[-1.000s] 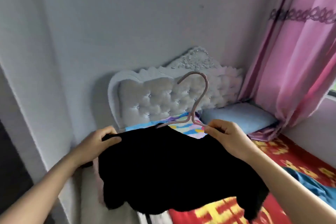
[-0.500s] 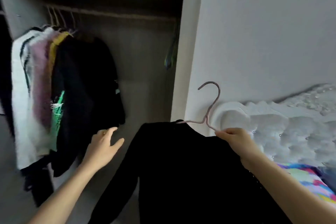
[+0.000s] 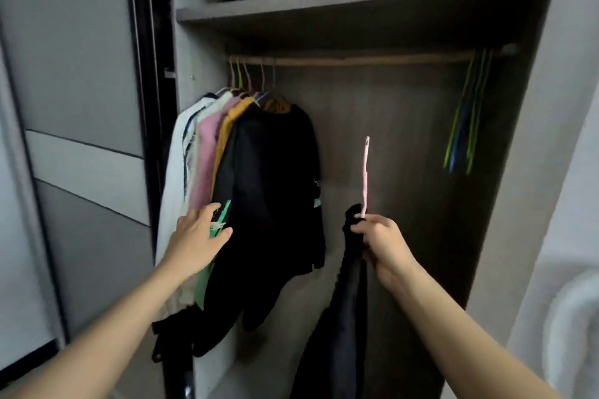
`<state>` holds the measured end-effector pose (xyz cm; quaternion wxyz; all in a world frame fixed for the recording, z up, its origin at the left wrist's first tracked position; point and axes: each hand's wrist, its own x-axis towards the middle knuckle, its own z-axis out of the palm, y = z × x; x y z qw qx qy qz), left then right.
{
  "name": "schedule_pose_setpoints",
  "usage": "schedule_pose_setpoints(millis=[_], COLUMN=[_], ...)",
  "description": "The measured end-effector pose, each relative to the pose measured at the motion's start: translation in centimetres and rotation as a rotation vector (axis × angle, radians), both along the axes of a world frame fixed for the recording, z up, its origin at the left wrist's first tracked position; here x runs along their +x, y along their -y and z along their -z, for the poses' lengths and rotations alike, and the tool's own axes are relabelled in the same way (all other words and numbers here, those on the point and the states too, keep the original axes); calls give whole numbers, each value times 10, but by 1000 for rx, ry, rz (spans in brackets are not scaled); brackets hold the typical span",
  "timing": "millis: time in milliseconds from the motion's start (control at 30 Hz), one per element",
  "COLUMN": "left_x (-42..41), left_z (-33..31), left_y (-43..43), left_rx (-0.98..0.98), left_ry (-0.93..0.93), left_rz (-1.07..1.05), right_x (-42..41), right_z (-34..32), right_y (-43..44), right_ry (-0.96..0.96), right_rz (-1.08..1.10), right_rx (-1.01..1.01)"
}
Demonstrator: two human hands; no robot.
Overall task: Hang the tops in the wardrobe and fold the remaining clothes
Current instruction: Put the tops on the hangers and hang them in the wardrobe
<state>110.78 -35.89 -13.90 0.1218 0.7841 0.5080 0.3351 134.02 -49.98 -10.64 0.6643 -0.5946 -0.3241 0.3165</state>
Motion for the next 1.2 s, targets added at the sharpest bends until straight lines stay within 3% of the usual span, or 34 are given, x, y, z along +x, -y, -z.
schedule_pose_setpoints(millis=[233,500,667,867,1200], left_x=[2,12,31,47,53], left_z=[-23,-62,-103,-133,-129], left_y=[-62,-154,-230,-294,-347], left_rx=[31,234,298,316,402], left_ry=[46,-46,-31,5,44], left_rz=[-42,-87,9,189,367], right_x=[7,24,26,28,45], right_z=[-22,-87,-131,-178,-179], right_y=[-116,-222,-290,-359,-451], right_ry=[215,532,537,557,637], right_rz=[63,313,362,331,379], right_rx=[122,259,309,230,69])
